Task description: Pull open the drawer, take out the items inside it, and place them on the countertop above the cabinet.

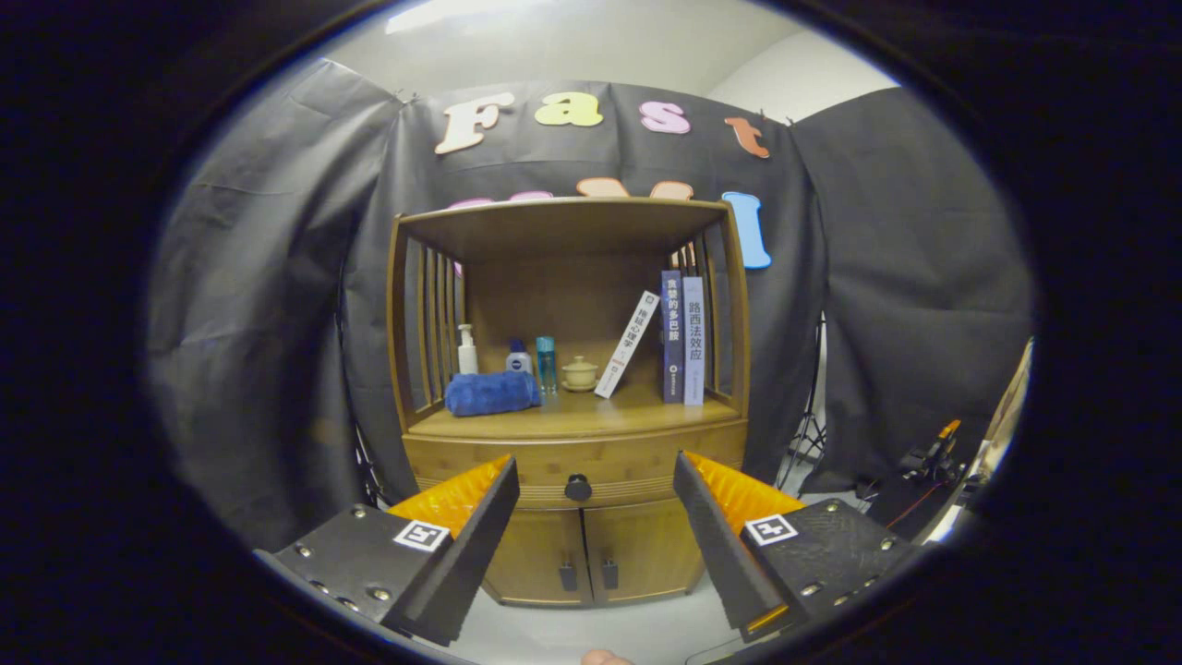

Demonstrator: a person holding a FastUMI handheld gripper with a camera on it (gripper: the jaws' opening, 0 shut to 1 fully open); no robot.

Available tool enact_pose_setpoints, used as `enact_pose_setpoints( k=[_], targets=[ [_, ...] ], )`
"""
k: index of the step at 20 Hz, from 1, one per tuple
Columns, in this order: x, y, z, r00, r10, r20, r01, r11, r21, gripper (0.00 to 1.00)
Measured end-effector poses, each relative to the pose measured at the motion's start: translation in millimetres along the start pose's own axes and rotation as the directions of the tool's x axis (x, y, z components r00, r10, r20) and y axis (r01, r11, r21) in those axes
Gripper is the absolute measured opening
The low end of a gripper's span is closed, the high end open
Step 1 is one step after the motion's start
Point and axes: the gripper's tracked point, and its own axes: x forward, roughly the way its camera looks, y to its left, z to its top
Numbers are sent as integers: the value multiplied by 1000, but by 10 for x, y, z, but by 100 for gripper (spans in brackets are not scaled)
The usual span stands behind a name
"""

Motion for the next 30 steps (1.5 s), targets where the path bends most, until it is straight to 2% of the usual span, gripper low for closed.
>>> enact_pose_setpoints(
  k=[6,12,18,22,24,27,29,30],
  targets=[
    [171,-26,-83,1000,0,13,0,1000,-2,100],
    [702,-12,-294,1000,21,19,-22,999,27,100],
    [1678,-125,-926,1000,11,-18,-11,1000,26,100],
    [2101,93,-1332,995,78,-66,-76,997,21,100],
    [2221,159,-1521,992,84,-95,-82,996,27,100],
    [2364,352,-1569,983,152,-101,-148,988,48,66],
    [2434,386,-1573,990,125,-64,-126,992,-18,42],
    [2473,381,-1560,994,110,-26,-111,992,-58,42]
  ],
)
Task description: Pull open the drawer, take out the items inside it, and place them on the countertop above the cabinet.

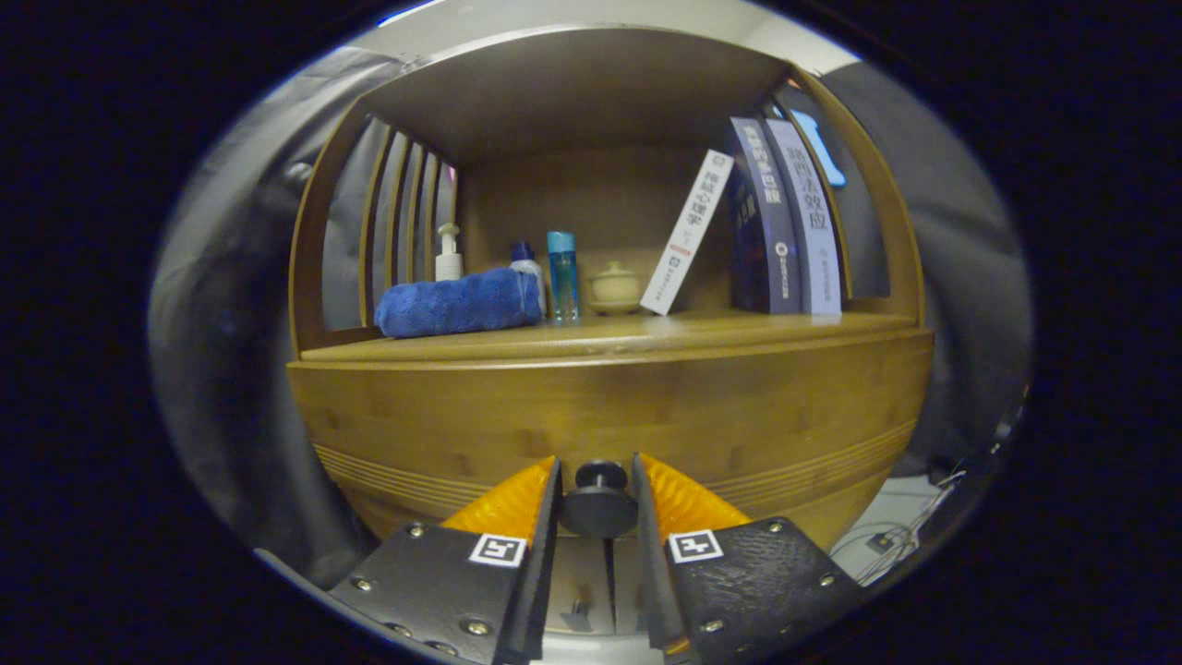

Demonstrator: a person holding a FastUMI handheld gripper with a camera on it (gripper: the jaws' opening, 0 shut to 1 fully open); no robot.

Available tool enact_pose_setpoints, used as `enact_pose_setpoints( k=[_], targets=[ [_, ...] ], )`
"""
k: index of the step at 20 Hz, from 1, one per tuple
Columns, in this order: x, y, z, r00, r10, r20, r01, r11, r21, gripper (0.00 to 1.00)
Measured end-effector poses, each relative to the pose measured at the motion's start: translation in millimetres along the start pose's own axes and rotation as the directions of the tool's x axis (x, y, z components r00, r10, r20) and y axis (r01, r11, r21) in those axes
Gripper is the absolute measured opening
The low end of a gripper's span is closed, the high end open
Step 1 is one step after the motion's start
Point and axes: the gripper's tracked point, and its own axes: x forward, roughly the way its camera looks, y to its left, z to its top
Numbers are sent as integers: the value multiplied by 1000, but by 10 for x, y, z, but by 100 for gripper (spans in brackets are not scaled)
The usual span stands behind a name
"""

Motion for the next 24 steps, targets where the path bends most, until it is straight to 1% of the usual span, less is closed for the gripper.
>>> enact_pose_setpoints(
  k=[2,5,7,8,9,10,11,13,17,20,22,24],
  targets=[
    [11,1,27,999,-19,50,22,998,-55,42],
    [36,6,-11,998,-40,41,43,996,-83,42],
    [33,-4,-41,999,-46,27,49,991,-124,45],
    [-17,-20,-61,999,-41,5,41,993,-111,44],
    [45,-24,-82,999,-26,-21,24,998,-56,40],
    [23,0,-77,999,-6,-42,6,1000,8,36],
    [-20,-7,-103,998,12,-58,-9,999,47,32],
    [-148,-44,-135,996,18,-85,-9,995,98,32],
    [-551,-62,-155,995,22,-92,-9,990,137,32],
    [-855,-72,-174,995,14,-101,-2,994,111,32],
    [-1044,-68,-173,994,31,-100,-20,994,112,32],
    [-1322,-87,-274,991,43,-127,-29,993,115,32]
  ],
)
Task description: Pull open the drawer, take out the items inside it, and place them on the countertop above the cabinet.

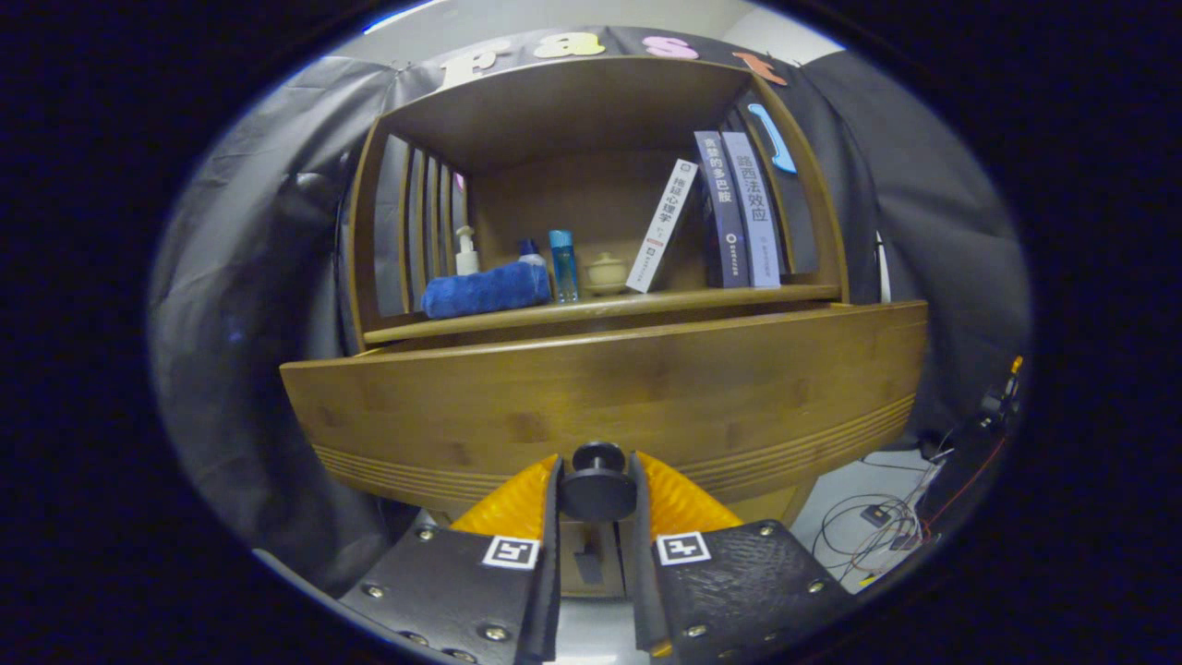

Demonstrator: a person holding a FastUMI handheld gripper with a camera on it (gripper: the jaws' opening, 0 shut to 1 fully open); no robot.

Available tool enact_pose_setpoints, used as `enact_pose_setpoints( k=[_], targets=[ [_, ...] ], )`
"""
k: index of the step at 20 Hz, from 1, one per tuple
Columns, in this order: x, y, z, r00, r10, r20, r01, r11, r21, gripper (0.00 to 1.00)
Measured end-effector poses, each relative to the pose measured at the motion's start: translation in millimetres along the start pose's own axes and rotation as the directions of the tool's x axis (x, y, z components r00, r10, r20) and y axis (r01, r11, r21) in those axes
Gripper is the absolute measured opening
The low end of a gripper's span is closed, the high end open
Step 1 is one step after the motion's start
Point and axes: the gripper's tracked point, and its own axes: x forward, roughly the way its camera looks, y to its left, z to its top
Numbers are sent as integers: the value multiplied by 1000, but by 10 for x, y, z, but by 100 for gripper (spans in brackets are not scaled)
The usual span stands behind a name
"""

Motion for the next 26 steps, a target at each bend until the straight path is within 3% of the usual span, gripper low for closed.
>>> enact_pose_setpoints(
  k=[5,8,9,11,16,20,23,26],
  targets=[
    [-441,90,-83,1000,26,3,-26,999,-41,32],
    [-616,76,-99,1000,19,13,-17,996,-87,32],
    [-728,-20,-50,999,-14,44,18,996,-91,32],
    [-885,-163,14,998,-38,51,41,997,-72,14],
    [-901,-405,243,990,-97,106,109,988,-106,14],
    [-935,-270,356,989,-87,123,103,986,-132,14],
    [-945,-72,419,990,-59,125,78,985,-153,23],
    [-1006,63,500,990,-48,133,71,981,-180,49]
  ],
)
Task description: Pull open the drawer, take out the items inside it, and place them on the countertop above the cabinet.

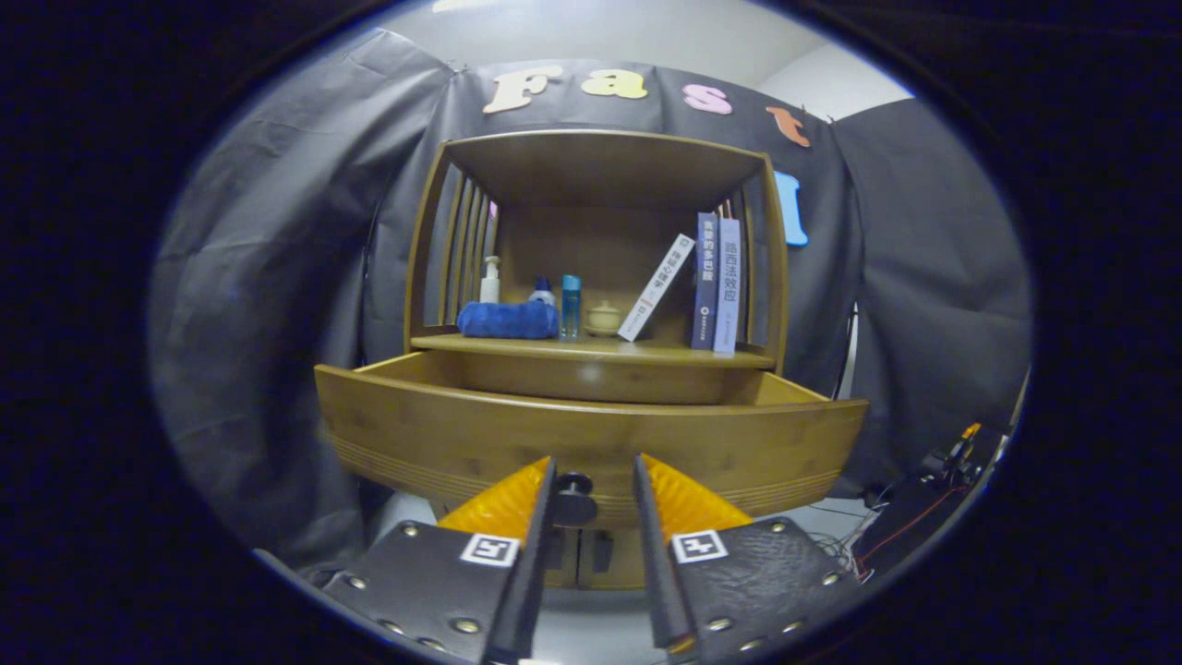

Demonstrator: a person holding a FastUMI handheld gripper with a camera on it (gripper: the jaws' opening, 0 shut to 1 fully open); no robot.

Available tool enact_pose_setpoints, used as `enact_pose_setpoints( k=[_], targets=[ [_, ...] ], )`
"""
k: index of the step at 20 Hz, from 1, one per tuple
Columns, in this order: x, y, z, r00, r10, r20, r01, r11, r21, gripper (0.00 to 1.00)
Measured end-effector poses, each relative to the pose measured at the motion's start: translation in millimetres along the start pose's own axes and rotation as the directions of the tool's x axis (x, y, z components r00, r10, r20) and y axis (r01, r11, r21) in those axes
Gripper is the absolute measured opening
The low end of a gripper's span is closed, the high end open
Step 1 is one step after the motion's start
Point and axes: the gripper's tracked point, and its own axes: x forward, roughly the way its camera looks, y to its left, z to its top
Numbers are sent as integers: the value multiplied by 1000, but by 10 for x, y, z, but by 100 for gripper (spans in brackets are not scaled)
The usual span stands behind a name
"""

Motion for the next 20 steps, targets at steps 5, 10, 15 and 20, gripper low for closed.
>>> enact_pose_setpoints(
  k=[5,10,15,20],
  targets=[
    [40,60,240,1000,2,-13,-1,1000,11,91],
    [379,24,582,999,26,-47,-28,999,-25,98],
    [785,391,471,939,197,-282,-201,979,13,98],
    [1429,194,28,827,71,-558,-58,997,40,99]
  ],
)
